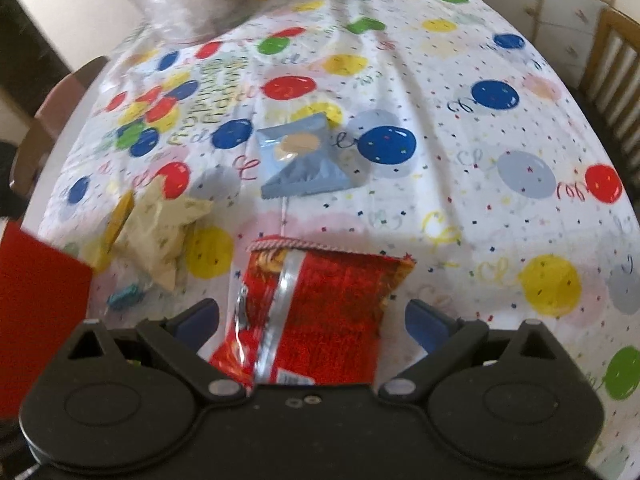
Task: Organize snacks
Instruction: 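Grasp the small red-silver candy bag with left tool while right tool grasps the red chip bag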
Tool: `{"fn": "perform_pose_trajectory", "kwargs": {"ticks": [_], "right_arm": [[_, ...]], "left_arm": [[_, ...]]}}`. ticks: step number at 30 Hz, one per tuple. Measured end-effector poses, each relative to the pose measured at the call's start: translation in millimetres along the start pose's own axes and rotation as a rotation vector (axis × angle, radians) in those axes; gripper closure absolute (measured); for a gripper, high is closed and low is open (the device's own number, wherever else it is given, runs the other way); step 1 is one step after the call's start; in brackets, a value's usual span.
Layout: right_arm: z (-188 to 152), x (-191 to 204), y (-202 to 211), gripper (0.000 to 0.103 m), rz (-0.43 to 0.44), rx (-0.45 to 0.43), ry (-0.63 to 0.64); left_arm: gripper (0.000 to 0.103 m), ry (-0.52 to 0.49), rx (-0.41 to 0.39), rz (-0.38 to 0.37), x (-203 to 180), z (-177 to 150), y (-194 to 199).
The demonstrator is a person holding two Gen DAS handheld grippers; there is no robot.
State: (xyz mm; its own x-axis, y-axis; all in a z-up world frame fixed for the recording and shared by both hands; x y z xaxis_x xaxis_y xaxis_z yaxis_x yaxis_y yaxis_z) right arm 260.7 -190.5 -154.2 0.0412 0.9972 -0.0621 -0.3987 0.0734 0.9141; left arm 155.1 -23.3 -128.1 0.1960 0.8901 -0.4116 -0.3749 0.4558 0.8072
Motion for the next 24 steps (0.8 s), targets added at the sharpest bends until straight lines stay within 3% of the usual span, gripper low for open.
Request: {"fn": "perform_pose_trajectory", "kwargs": {"ticks": [11,18,24], "right_arm": [[-2,26,-11,0.008,-0.129,0.006,0.021],[-4,24,-5,0.03,-0.141,-0.023,0.039],[-11,15,6,0.037,-0.12,-0.036,0.041]], "left_arm": [[0.066,0.027,-0.012,0.005,6,-6,14],[0.066,0.027,-0.022,0.0,6,-8,19],[0.066,0.027,-0.029,-0.002,6,-9,23]]}}
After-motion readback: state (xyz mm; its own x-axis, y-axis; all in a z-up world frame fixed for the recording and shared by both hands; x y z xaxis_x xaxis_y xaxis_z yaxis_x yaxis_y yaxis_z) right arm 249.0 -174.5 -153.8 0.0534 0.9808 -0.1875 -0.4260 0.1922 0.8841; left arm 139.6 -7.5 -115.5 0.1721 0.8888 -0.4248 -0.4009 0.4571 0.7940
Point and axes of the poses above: each gripper's, at about its wrist camera, not at the fingertips, and y roughly against the way its jaws point, x to its left, z to its top, the point moved 1 cm from there along -y, roughly the way its jaws point, and after that the axes turned 14 degrees about -z, right-handed, at the moved point
